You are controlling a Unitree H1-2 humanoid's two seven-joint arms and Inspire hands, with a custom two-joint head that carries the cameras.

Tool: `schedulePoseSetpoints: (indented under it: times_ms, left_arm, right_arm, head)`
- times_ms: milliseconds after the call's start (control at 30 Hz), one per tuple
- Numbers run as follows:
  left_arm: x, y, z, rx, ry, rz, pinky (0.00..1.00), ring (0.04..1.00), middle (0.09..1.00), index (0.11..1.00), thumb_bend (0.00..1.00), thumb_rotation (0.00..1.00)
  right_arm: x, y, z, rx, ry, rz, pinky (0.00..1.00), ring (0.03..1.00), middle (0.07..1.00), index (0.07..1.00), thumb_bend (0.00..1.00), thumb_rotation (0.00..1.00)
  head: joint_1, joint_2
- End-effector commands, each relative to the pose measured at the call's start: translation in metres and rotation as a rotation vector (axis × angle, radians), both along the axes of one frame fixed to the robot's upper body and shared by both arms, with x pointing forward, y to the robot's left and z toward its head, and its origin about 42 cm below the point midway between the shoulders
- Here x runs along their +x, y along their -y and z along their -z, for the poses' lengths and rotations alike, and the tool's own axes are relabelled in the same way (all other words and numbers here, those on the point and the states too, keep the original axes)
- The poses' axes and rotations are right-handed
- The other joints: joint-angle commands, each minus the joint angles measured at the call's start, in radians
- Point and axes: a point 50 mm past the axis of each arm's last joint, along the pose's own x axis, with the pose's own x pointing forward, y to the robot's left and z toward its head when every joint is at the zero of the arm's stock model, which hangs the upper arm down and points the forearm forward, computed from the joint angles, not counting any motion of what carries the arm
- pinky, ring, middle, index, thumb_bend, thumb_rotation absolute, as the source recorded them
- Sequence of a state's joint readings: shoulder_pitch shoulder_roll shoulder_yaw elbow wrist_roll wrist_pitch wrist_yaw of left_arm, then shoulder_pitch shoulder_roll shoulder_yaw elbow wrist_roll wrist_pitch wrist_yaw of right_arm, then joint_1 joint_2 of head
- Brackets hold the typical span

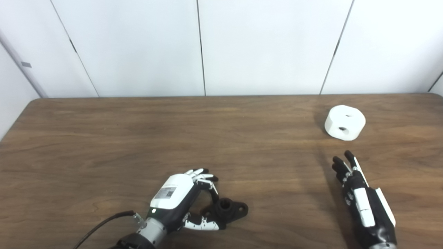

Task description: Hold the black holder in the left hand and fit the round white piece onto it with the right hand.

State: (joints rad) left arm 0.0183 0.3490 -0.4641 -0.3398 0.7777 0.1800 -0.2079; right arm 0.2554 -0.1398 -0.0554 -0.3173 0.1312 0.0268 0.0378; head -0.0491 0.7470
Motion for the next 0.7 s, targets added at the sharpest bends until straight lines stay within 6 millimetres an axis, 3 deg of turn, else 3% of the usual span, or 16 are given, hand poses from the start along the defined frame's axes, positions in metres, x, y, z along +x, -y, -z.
schedulePoseSetpoints:
  times_ms: [0, 467, 600, 667]
  left_arm:
    - [-0.007, 0.002, 0.022, 0.074, -0.101, 0.038, 0.93, 0.924, 0.824, 0.488, 0.52, 0.06]
    - [-0.004, 0.007, 0.023, 0.136, -0.060, 0.059, 0.93, 0.914, 0.817, 0.488, 0.52, 0.06]
    - [-0.006, 0.007, 0.023, 0.132, -0.064, 0.061, 0.92, 0.915, 0.820, 0.488, 0.52, 0.06]
    - [-0.007, 0.007, 0.024, 0.132, -0.067, 0.059, 0.92, 0.916, 0.821, 0.488, 0.52, 0.06]
  right_arm:
    - [0.000, -0.008, -0.013, 0.023, 0.067, 0.003, 1.00, 0.947, 0.934, 1.000, 0.63, 0.91]
    - [-0.002, -0.006, -0.016, 0.002, 0.065, 0.013, 1.00, 0.943, 0.923, 1.000, 0.64, 0.91]
    - [-0.001, -0.002, -0.022, -0.025, 0.072, 0.036, 1.00, 0.969, 0.934, 1.000, 0.61, 0.83]
    - [0.001, 0.002, -0.025, -0.034, 0.080, 0.056, 1.00, 0.970, 0.935, 0.992, 0.62, 0.75]
  head:
    - [-0.001, 0.001]
    - [-0.024, 0.008]
    - [-0.032, 0.000]
    - [-0.034, -0.004]
